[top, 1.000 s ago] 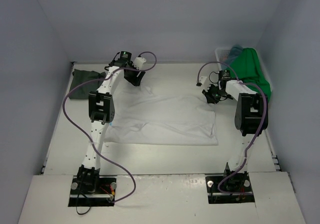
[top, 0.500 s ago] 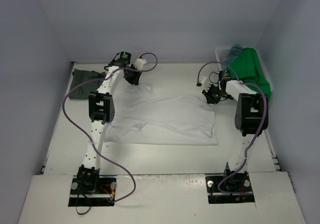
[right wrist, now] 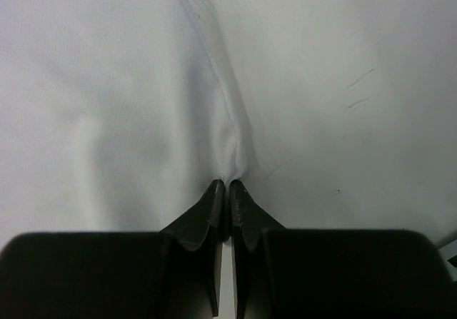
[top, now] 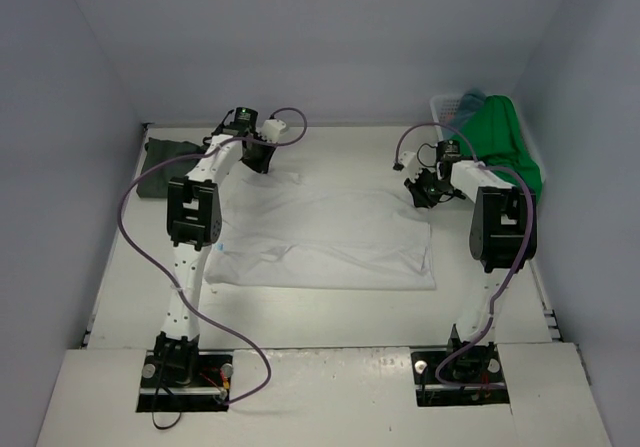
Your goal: Fold and stack the t-shirts
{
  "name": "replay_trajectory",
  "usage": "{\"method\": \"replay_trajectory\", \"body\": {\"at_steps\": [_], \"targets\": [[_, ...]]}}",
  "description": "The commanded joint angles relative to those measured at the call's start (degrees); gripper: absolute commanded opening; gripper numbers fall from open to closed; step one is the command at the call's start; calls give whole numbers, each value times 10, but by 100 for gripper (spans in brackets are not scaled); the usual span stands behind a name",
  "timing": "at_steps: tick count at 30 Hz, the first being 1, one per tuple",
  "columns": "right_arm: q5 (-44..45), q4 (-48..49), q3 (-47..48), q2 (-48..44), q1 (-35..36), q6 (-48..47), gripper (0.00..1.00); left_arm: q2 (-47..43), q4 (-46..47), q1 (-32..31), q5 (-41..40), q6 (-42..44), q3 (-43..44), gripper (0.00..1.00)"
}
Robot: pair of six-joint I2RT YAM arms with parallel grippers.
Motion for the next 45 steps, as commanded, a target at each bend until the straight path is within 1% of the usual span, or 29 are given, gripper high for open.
{"method": "replay_trajectory", "body": {"at_steps": [1,9,15,21,26,28,32,37,45], "targets": [[32,-18,-17,-31,0,34,0,-73,15,8,-21,-18,-17,4],[52,28,-34,-65,1,73,0,-129,26,10,-18,-32,-60,4],[66,79,-56,-84,4,101,0,-157,37,11,-17,-52,-66,4],[66,96,-55,-91,4,119,0,-177,46,11,-4,-74,-81,4],[61,110,-52,-107,4,131,0,-210,49,11,8,-80,-110,4],[56,110,-51,-115,4,132,0,-222,47,11,14,-79,-122,4],[47,110,-53,-140,4,134,0,-273,51,11,28,-75,-178,4],[34,105,-70,-174,4,124,0,-329,49,11,37,-70,-227,4],[24,43,-88,-213,19,86,0,-418,28,11,55,-55,-316,4]]}}
